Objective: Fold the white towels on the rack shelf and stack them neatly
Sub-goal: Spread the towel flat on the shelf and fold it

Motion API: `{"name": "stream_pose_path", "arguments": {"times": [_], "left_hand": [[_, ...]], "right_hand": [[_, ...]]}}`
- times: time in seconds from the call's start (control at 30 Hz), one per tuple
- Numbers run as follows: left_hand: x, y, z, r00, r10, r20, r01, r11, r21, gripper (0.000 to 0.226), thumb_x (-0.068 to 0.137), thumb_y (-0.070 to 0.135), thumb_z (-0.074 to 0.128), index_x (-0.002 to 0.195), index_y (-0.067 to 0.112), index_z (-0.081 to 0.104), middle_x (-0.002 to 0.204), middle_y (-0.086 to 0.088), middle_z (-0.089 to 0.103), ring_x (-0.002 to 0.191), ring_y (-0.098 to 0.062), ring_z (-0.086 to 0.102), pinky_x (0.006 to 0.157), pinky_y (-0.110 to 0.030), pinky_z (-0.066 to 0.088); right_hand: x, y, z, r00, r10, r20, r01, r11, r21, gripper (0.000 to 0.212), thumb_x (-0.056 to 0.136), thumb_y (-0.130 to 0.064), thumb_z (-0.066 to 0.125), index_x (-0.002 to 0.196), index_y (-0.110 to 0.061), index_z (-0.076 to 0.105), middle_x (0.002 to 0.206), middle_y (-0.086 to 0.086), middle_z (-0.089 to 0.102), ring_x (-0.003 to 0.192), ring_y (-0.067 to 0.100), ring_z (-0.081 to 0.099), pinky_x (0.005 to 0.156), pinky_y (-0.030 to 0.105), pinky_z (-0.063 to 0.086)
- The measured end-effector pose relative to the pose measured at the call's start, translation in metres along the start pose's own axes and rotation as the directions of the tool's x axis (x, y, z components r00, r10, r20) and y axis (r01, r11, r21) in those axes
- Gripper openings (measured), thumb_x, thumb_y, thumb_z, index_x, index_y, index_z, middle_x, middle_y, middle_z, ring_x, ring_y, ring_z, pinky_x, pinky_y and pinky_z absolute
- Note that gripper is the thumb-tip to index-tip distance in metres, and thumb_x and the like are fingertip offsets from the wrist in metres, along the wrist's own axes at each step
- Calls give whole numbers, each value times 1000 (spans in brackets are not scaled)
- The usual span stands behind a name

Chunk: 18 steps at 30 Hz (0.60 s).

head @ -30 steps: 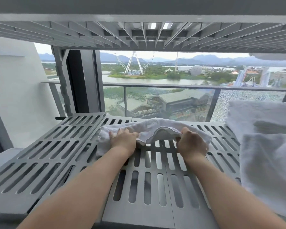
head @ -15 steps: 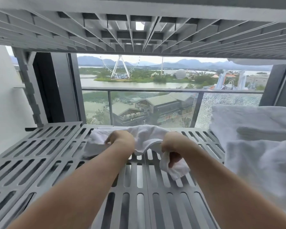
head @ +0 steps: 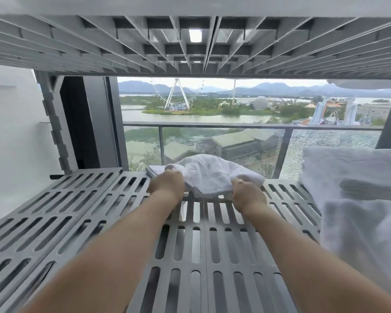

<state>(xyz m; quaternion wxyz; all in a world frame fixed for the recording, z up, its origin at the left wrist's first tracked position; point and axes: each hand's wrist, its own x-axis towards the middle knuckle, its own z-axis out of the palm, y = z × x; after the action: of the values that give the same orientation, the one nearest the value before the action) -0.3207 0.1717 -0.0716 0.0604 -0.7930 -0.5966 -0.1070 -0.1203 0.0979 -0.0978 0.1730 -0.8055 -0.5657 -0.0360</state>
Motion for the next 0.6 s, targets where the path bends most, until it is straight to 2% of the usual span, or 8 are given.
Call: {"name": "stream_pose_path", "arguments": {"times": [0.13, 0.27, 0.33, 0.37, 0.43, 0.5, 0.53, 0.6], "left_hand": [[-11, 10, 11, 990, 73, 118, -84, 992, 94, 49, 92, -1, 44, 141, 6, 47, 132, -13, 58, 114, -33, 62, 74, -40, 47], [-11, 6, 13, 917, 304, 257, -253, 944, -213, 23, 98, 13, 49, 114, 16, 65, 111, -4, 65, 96, -25, 58, 73, -30, 47], [-6, -1, 12, 881, 363, 304, -257, 906, -335, 18, 99, 15, 50, 103, 16, 67, 107, -2, 67, 97, -23, 58, 80, -30, 45], [-2, -7, 13, 890, 339, 304, -239, 916, -322, 21, 99, 14, 49, 106, 16, 68, 111, -3, 68, 102, -24, 59, 87, -31, 46], [9, -23, 10, 957, 168, 236, -148, 984, -103, 37, 97, 13, 43, 127, 21, 63, 131, -5, 63, 119, -26, 57, 96, -38, 49], [19, -40, 6, 998, -46, 35, 43, 994, 97, 48, 93, 6, 37, 136, 18, 53, 136, -9, 58, 125, -29, 53, 87, -42, 52], [25, -42, 5, 994, -101, -44, 105, 989, 105, 49, 91, 3, 35, 135, 16, 52, 134, -11, 58, 124, -30, 53, 83, -42, 52], [30, -30, 3, 986, -82, -145, 96, 991, 97, 47, 92, 3, 35, 134, 11, 54, 137, -13, 53, 125, -31, 50, 86, -43, 51]], "right_hand": [[-11, -7, 11, 1000, 17, 20, -16, 997, -71, 42, 92, -8, 40, 131, -15, 55, 125, 8, 64, 111, 30, 65, 79, 38, 55], [-13, -21, 1, 998, -64, -1, 64, 997, -51, 27, 92, -19, 47, 108, -15, 68, 112, 9, 70, 102, 30, 66, 72, 32, 48], [-17, -24, -5, 991, -122, -61, 122, 993, 1, 25, 92, -26, 48, 98, -15, 70, 106, 10, 71, 99, 31, 66, 72, 32, 46], [-17, -23, -8, 988, -146, -50, 146, 989, -3, 23, 92, -26, 49, 93, -16, 69, 103, 10, 71, 97, 31, 66, 70, 31, 45], [-14, -13, -18, 982, -137, 129, 119, 983, 138, 15, 92, -19, 50, 87, -16, 64, 98, 12, 73, 91, 29, 70, 67, 33, 52], [-6, 1, -32, 932, -93, 351, -54, 920, 388, 18, 94, -8, 46, 101, -11, 62, 95, 18, 74, 80, 31, 74, 63, 40, 61], [0, 4, -38, 924, -65, 377, -102, 908, 406, 22, 95, -5, 43, 106, -10, 61, 92, 19, 75, 74, 32, 75, 61, 40, 60], [13, -2, -38, 975, -6, 223, -46, 974, 224, 25, 91, -8, 42, 104, -10, 64, 91, 14, 76, 79, 32, 74, 66, 38, 55]]}}
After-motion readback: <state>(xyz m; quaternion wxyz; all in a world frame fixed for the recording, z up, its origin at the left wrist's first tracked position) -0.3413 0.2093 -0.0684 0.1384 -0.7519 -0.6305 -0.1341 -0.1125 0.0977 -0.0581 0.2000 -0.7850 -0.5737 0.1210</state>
